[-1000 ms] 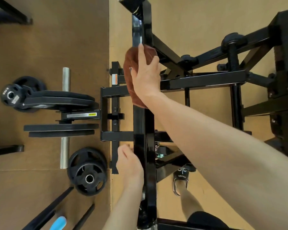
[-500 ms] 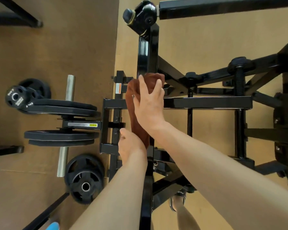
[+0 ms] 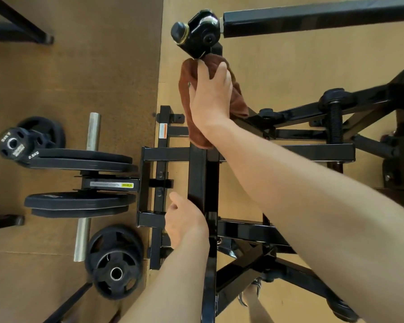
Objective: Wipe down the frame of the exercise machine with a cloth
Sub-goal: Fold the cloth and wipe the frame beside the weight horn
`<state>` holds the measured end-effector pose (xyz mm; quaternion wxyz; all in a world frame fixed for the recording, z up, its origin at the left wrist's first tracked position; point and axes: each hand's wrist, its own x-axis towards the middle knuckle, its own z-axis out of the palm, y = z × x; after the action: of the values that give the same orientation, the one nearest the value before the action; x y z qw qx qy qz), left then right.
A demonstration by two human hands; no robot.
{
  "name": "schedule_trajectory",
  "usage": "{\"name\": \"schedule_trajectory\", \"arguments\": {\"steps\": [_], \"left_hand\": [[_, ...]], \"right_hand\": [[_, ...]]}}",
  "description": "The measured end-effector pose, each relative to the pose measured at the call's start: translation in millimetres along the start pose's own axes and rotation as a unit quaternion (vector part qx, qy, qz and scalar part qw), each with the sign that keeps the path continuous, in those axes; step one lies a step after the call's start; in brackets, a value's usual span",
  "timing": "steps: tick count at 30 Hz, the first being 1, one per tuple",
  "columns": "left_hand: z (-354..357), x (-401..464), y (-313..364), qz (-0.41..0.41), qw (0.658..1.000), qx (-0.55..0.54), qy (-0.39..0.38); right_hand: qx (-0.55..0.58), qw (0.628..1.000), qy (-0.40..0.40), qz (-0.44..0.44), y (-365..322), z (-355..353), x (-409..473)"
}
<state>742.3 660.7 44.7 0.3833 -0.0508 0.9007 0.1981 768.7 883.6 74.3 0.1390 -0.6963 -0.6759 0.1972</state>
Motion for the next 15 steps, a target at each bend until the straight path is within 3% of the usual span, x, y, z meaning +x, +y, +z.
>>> {"name": "schedule_trajectory", "arguments": {"steps": [7,15], "left_hand": [[-4.8,-3.9,5.8,-0.003,1.0,0.02,0.007],[-5.3,-5.6,5.5,0.008,1.0,0.024,0.003]], "right_hand": [[0.087,0.996,-0.01,-0.007,16.8,12.3,-121.7],[0.048,0.999,0.011,0.01,10.3,6.2,-31.0]]}}
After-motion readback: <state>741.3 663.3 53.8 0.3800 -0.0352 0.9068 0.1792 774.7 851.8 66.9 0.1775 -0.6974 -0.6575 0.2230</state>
